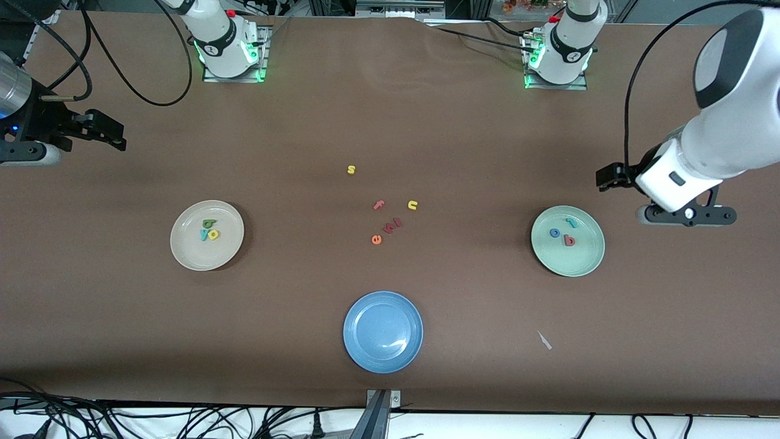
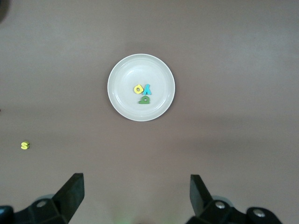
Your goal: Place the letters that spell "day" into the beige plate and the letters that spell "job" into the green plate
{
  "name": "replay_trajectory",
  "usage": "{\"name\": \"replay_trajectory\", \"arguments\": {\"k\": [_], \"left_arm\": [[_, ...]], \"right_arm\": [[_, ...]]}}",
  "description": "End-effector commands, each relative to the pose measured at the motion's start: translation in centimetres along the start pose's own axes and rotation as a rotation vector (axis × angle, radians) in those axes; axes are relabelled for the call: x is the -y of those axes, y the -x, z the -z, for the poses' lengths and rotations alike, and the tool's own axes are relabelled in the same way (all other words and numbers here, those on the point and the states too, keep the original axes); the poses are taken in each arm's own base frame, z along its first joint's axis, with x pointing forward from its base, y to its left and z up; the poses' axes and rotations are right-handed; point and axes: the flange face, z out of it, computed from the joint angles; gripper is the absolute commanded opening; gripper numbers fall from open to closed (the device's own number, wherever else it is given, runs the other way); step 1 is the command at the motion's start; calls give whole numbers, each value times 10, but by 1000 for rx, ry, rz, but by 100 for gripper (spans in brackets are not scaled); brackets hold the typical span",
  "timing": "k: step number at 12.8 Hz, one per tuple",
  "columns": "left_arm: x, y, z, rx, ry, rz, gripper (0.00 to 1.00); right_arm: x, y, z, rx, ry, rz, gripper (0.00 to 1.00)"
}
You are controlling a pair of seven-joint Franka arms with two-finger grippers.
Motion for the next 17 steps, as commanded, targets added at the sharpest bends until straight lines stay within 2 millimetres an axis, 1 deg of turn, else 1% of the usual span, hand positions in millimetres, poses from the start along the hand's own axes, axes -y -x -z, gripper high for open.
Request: {"name": "replay_trajectory", "arguments": {"k": [1, 2, 3, 4, 5, 6, 7, 8, 9, 10, 12, 13, 14, 15, 17], "left_arm": [[-6, 26, 22, -5, 24, -73, 100], [-9, 39, 27, -11, -1, -95, 100], [-5, 51, 29, -11, -17, -112, 100], [-1, 61, 23, 1, 3, -127, 100], [-1, 73, 16, 12, 65, -126, 100], [2, 81, 13, -22, 81, -111, 100], [2, 88, 9, -74, 76, -106, 100], [0, 92, 10, -103, 70, -98, 100], [0, 92, 12, -112, 70, -96, 100], [9, 90, 15, -120, 71, -77, 100], [35, 84, 25, -123, 84, -18, 100], [36, 86, 29, -84, 80, -21, 100], [35, 80, 32, -56, 78, -26, 100], [33, 75, 35, -44, 76, -33, 100], [30, 73, 38, -48, 47, -47, 100]], "right_arm": [[-1, -2, 3, 7, 7, -6, 100], [-1, -2, 3, 8, 9, -7, 100], [-1, -2, 2, 10, 9, -7, 100], [-1, -2, 3, 7, 7, -7, 100], [-1, -2, 2, 10, 7, -5, 100], [-2, -2, 2, 10, 7, -7, 100], [-2, -2, 2, 10, 7, -7, 100], [-2, -2, 2, 10, 7, -7, 100], [-2, -2, 2, 10, 7, -7, 100], [-2, -2, 2, 10, 7, -7, 100], [-2, -2, 2, 10, 7, -7, 100], [-2, -2, 2, 10, 7, -7, 100], [-2, -2, 2, 10, 7, -7, 100], [-2, -2, 2, 10, 7, -7, 100], [-2, -2, 2, 10, 7, -7, 100]]}}
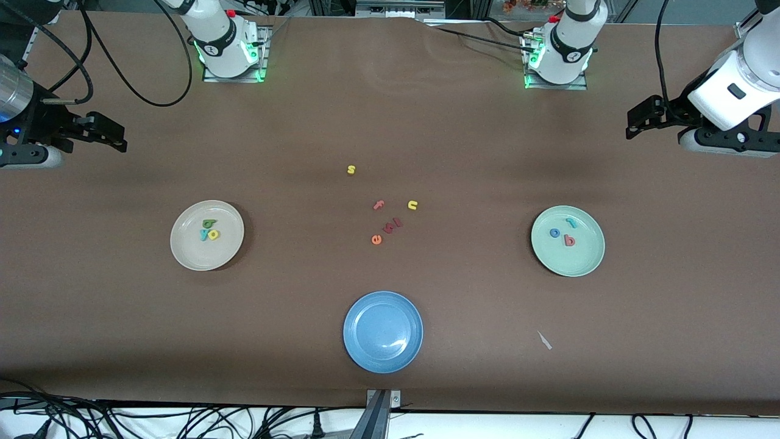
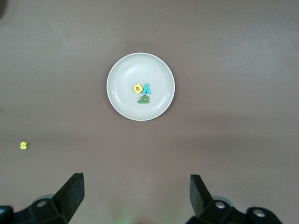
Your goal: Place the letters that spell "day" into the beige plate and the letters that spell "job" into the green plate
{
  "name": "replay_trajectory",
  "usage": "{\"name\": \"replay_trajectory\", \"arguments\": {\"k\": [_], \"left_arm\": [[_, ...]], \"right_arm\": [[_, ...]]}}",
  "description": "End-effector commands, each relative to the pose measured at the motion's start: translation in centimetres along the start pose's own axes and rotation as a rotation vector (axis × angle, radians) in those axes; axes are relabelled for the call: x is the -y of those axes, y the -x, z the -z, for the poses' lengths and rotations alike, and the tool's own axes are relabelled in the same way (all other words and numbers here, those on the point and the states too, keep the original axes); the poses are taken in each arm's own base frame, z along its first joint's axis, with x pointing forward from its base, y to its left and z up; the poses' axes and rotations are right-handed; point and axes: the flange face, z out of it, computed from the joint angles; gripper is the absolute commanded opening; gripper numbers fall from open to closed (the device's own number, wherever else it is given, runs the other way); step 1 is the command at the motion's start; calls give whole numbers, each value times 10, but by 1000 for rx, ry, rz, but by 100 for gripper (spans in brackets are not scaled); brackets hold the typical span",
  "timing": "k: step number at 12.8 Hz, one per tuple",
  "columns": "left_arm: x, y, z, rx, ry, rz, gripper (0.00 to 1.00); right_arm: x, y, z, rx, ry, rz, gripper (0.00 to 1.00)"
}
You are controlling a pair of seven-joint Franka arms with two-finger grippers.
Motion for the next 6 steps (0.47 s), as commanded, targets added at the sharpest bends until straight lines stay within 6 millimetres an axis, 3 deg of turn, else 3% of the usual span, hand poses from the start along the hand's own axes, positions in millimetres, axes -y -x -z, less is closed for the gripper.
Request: {"name": "replay_trajectory", "arguments": {"k": [1, 6], "left_arm": [[-13, -9, 5, 14, -45, -41, 100], [-16, -9, 6, 9, -66, -54, 100]], "right_arm": [[-1, 0, 5, 4, 7, -5, 100], [-1, 0, 5, 4, 7, -5, 100]]}}
